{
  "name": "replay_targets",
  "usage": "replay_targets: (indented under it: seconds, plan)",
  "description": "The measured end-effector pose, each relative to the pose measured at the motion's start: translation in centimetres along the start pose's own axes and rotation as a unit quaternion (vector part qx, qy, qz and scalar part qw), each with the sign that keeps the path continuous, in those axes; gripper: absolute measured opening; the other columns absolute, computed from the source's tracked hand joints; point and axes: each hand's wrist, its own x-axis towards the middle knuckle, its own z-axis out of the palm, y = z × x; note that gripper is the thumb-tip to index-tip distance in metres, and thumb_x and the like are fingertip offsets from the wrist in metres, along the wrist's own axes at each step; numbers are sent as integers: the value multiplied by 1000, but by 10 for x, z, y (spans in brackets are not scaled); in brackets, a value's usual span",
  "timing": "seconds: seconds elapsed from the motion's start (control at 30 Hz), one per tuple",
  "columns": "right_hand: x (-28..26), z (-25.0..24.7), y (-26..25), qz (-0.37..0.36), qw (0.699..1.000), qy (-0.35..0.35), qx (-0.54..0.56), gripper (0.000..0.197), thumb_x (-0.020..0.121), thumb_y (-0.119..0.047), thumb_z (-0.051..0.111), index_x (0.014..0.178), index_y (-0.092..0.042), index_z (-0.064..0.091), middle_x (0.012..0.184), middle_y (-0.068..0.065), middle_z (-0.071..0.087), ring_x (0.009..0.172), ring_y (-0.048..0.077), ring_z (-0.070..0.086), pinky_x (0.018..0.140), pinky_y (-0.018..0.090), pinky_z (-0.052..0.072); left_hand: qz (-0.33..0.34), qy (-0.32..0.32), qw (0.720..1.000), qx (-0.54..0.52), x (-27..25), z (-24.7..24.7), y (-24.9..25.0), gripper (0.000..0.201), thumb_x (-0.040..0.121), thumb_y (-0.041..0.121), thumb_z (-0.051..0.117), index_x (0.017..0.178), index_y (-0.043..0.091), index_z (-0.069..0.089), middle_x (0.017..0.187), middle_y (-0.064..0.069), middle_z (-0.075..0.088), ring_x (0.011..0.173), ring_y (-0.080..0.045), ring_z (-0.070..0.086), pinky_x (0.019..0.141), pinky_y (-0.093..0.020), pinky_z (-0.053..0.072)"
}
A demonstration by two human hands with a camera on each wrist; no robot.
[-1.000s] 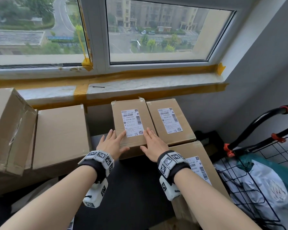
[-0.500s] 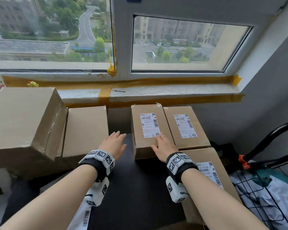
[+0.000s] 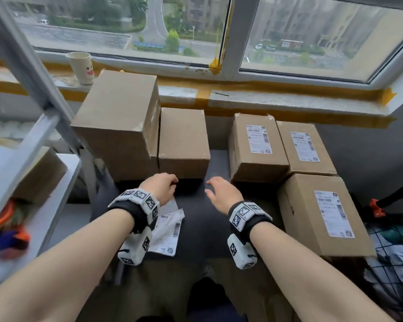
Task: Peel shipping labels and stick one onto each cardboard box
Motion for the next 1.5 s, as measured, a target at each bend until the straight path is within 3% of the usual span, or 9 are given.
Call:
replay_targets:
  seconds: [0.33, 0.47, 0.67, 0.83, 1.0, 1.17, 1.23, 1.33, 1.5]
  plan:
    - [-31, 105, -60, -9, 996, -88, -2, 32, 93, -30, 51, 122, -16, 53, 131, 1, 52, 115, 25, 53, 92, 37, 46, -1, -56, 998, -10, -69, 70, -78, 32, 94, 22, 39, 119, 24, 59, 129, 4, 56, 121, -20, 50, 96, -37, 45]
    - [-44, 136, -68, -29, 993, -115, -5, 36, 90, -33, 57, 122, -16, 52, 131, 1, 52, 118, 23, 51, 93, 38, 45, 45, -69, 997, 1, -85, 102, -92, 40, 97, 20, 38, 135, 26, 48, 155, 0, 25, 143, -16, 23, 113, -32, 28]
    - [-52, 159, -66, -76, 990, -109, -38, 52, 85, -25, 65, 132, -12, 46, 147, 3, 36, 127, 26, 44, 102, 38, 39, 94, -115, 986, 72, -88, 129, -100, 51, 95, 14, 36, 144, 29, 30, 160, -3, -1, 148, -19, 3, 120, -35, 11]
    - [-50, 165, -66, -87, 992, -88, -18, 42, 87, -15, 59, 128, -7, 50, 143, 6, 41, 125, 27, 45, 97, 40, 44, 79, -91, 989, 88, -76, 136, -106, 53, 95, 18, 38, 146, 19, 24, 160, -1, 5, 147, -20, 8, 118, -35, 15]
    - [-52, 164, -60, -92, 989, -112, -24, 56, 85, -18, 65, 135, -6, 42, 150, 7, 32, 133, 26, 37, 105, 39, 39, 44, -23, 997, 55, -63, 126, -112, 47, 90, 18, 47, 136, 13, 42, 154, -6, 22, 140, -22, 25, 110, -35, 30]
    - [-59, 161, -56, -120, 984, -123, -56, 46, 91, -6, 49, 137, -1, 41, 152, 13, 30, 135, 29, 35, 107, 41, 38, 38, -5, 999, 23, -64, 120, -112, 40, 89, 14, 49, 129, 16, 54, 153, -10, 23, 140, -26, 26, 108, -39, 32]
    - [-63, 163, -55, -135, 984, -104, -48, 39, 92, -6, 50, 130, 3, 49, 146, 16, 41, 129, 31, 44, 99, 44, 46, 39, -9, 999, 20, -67, 121, -111, 41, 91, 14, 48, 130, 20, 53, 155, -8, 18, 143, -24, 20, 110, -39, 30]
    - [-65, 172, -50, -141, 988, -50, -45, 21, 87, -6, 59, 105, 3, 64, 125, 18, 61, 103, 35, 63, 72, 44, 58, 38, -20, 999, 24, -69, 120, -108, 42, 92, 15, 45, 132, 26, 51, 157, -6, 11, 146, -22, 12, 115, -37, 25]
    - [-57, 154, -54, -82, 993, -50, -67, 17, 95, -14, 46, 104, -8, 60, 109, 7, 62, 98, 29, 59, 74, 39, 48, 35, -11, 999, -7, -71, 112, -99, 41, 93, 11, 42, 130, 24, 54, 157, -6, 18, 146, -22, 14, 117, -37, 23]
